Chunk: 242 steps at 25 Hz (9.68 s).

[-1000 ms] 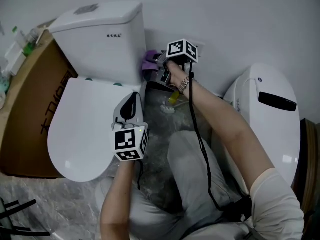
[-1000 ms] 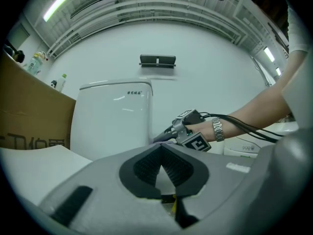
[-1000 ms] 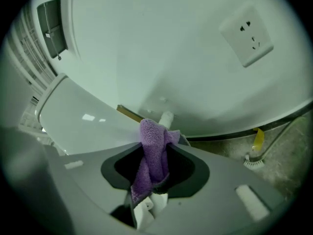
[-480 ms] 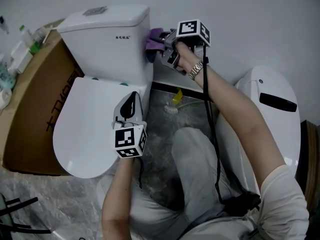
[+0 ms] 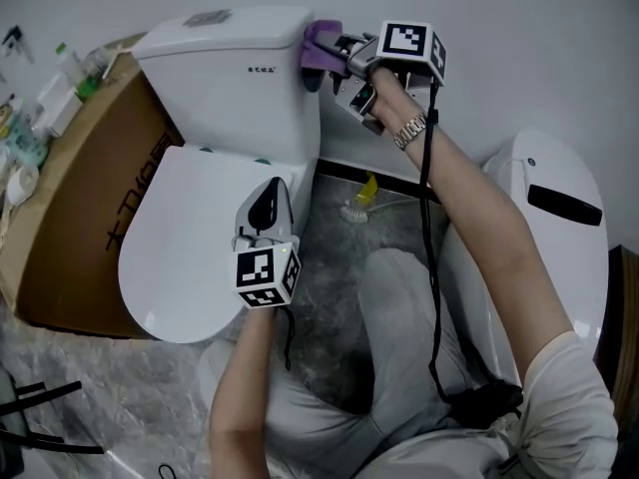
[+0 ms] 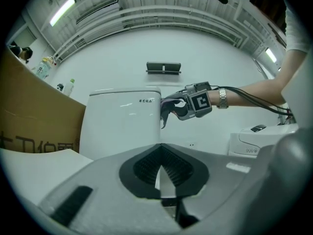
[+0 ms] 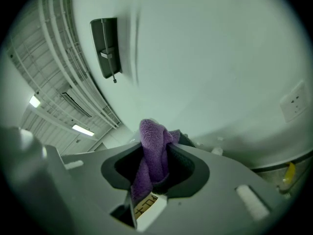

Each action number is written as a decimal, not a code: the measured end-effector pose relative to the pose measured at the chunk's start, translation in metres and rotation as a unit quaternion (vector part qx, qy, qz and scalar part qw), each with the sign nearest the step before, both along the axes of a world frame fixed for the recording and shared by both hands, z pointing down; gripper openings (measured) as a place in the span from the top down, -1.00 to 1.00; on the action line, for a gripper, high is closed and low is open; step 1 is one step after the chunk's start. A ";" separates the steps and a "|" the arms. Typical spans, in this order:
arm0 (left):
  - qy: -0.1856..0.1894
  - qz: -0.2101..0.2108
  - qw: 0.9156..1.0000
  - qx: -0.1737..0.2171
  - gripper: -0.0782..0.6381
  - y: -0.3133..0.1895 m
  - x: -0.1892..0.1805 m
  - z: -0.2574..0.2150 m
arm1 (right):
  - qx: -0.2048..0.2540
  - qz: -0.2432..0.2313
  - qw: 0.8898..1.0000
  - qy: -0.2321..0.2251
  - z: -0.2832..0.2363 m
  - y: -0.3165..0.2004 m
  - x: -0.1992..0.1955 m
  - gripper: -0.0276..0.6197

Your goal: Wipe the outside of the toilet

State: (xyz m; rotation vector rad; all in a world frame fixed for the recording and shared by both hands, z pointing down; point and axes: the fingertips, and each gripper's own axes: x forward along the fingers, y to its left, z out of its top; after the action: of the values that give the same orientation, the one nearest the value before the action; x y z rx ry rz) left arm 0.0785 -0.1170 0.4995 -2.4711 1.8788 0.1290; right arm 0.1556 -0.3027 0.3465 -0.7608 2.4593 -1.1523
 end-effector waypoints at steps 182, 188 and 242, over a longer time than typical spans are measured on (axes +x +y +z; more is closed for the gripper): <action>0.003 0.115 0.984 -0.133 0.77 0.197 -0.141 -0.176 | -0.313 0.191 0.926 0.088 0.211 0.392 -0.024 0.46; 0.018 0.113 0.982 -0.148 0.77 0.227 -0.177 -0.162 | -0.327 0.216 0.918 0.059 0.219 0.430 -0.052 0.46; 0.037 0.153 0.985 -0.070 0.77 0.216 -0.142 0.028 | -0.264 0.139 0.953 -0.045 0.429 0.252 -0.099 0.46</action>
State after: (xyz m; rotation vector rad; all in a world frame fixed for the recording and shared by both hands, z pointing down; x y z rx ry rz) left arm -0.0635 0.0991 0.5272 -2.8755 1.5678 0.0997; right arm 0.0567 -0.0510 0.7755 -1.1262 1.8958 -1.7021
